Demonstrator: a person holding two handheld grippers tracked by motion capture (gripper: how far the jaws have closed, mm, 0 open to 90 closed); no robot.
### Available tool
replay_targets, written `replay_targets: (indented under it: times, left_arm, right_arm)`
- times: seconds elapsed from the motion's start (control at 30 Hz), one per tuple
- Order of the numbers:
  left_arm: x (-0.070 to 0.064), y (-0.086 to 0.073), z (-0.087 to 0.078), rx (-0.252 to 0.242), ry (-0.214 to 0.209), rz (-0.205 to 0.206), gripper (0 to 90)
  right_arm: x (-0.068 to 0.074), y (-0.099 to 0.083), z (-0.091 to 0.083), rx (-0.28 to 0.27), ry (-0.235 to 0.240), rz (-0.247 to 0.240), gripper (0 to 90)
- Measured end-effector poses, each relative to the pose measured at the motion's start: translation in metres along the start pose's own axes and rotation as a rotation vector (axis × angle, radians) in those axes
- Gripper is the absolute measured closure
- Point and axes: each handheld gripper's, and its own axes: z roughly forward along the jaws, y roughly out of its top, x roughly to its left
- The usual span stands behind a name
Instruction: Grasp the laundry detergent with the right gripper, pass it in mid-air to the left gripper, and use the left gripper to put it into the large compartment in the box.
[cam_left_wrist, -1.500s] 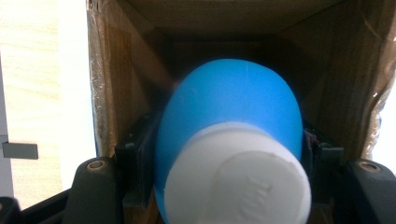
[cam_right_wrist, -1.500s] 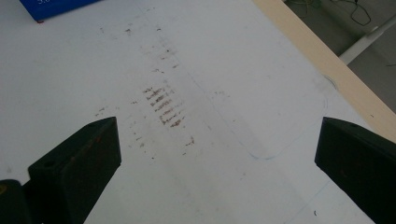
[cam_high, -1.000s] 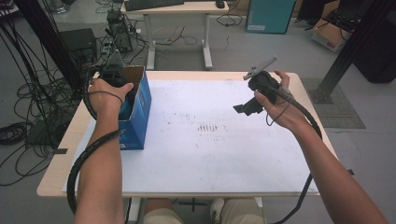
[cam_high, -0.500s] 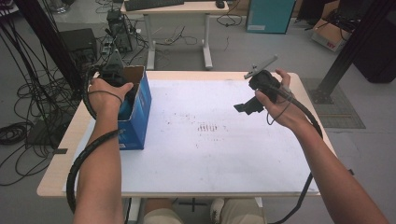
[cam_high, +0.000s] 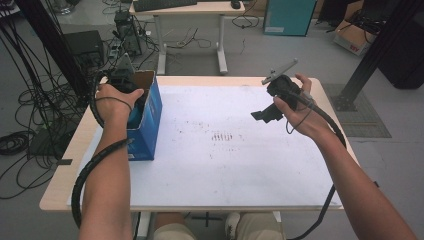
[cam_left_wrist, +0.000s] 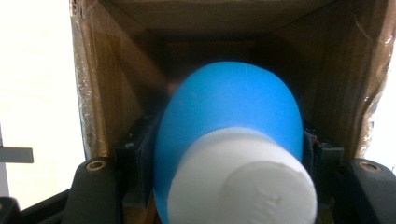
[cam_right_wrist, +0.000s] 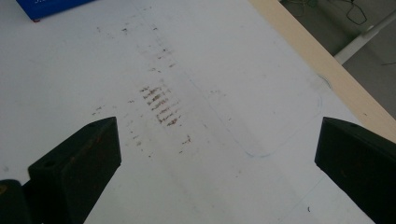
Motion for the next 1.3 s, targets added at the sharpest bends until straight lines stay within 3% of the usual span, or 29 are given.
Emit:
replay_targets:
  times: [1.3]
  left_arm:
    - [-0.0017, -0.0009, 0.0018, -0.008, 0.001, 0.019, 32.8]
  right_arm:
    - [0.0004, -0.0015, 0.0005, -0.003, 0.001, 0.003, 0.4]
